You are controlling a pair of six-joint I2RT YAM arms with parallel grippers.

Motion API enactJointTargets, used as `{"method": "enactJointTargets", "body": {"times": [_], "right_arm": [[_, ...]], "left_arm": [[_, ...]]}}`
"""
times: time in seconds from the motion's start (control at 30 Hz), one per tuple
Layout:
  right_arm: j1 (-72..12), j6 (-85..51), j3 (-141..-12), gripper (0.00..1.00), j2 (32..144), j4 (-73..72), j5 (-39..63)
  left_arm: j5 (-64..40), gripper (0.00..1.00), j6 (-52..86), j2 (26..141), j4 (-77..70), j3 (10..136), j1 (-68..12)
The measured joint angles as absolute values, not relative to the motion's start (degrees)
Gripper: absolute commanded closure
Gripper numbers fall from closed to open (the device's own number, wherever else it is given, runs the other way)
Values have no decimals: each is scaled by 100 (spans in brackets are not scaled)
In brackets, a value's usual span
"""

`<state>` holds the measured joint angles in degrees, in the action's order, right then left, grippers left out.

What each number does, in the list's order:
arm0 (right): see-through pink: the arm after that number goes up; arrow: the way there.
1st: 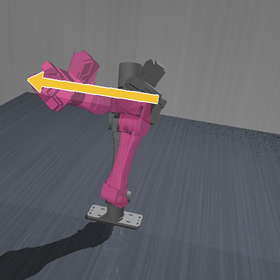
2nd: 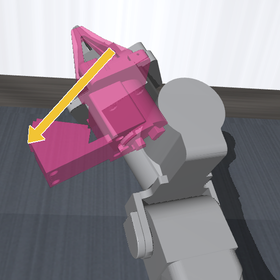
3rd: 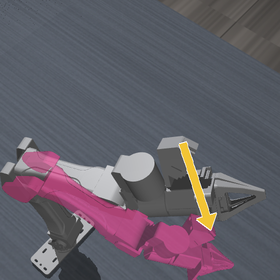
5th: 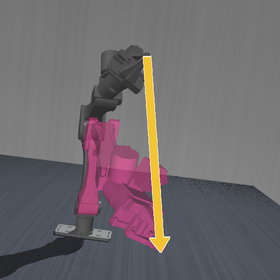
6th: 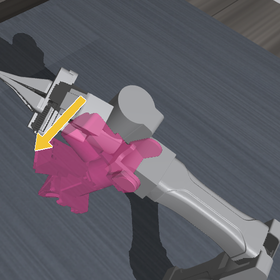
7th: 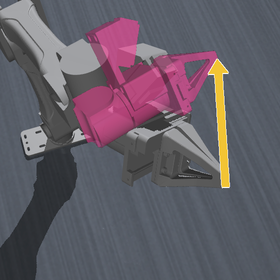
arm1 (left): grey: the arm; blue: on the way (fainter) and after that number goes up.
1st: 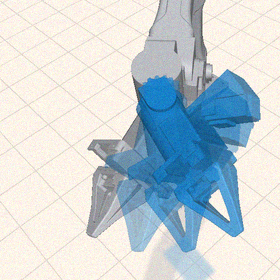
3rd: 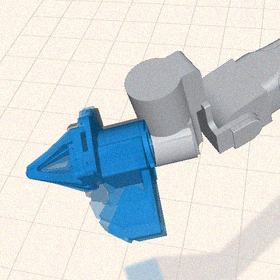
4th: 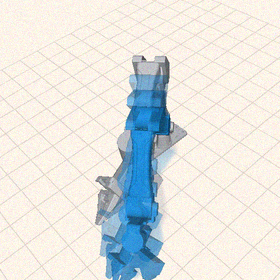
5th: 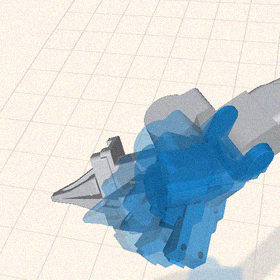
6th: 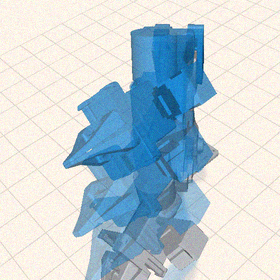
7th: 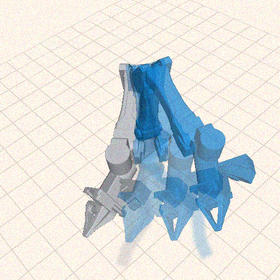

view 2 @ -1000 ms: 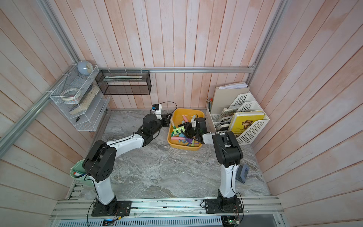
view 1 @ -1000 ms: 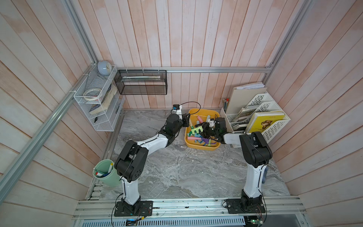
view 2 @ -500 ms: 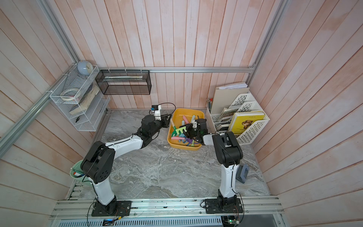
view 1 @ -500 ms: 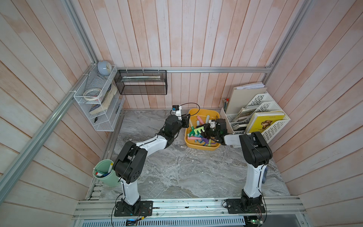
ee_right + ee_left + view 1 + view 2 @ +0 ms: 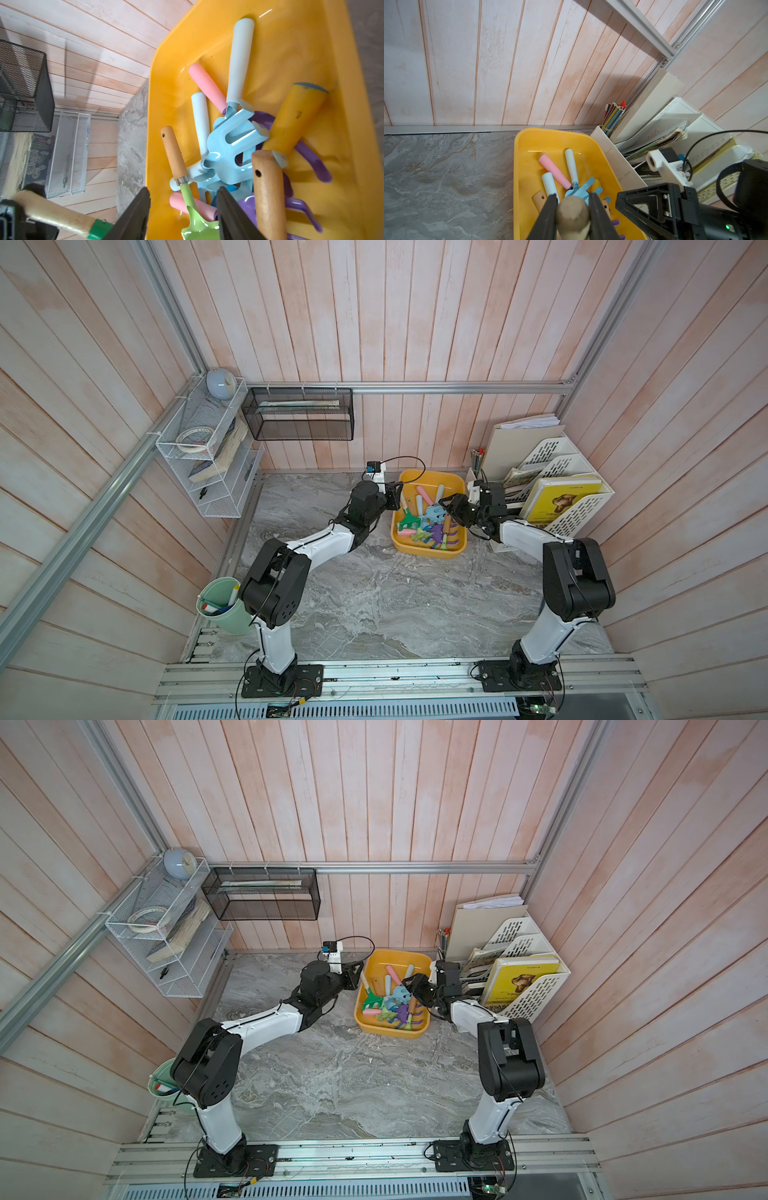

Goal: Take the hand rake out of the storage box
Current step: Place the rake in the storage box, then place the rake at the center of the board.

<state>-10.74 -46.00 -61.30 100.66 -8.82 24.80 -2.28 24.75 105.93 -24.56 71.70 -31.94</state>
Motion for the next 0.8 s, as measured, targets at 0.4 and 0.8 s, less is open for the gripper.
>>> {"method": "enactJointTargets", "body": {"times": [0.4, 0.8], "right_arm": [[-1651, -2495, -5450, 32, 9262, -1911, 3155], [-2126, -1699, -5583, 36, 9345, -2738, 4536]], "left_arm": [[-926, 100, 2333, 10202, -1785, 7443, -3074], [-2554, 100, 1861, 10005, -1909, 7155, -2877]]}}
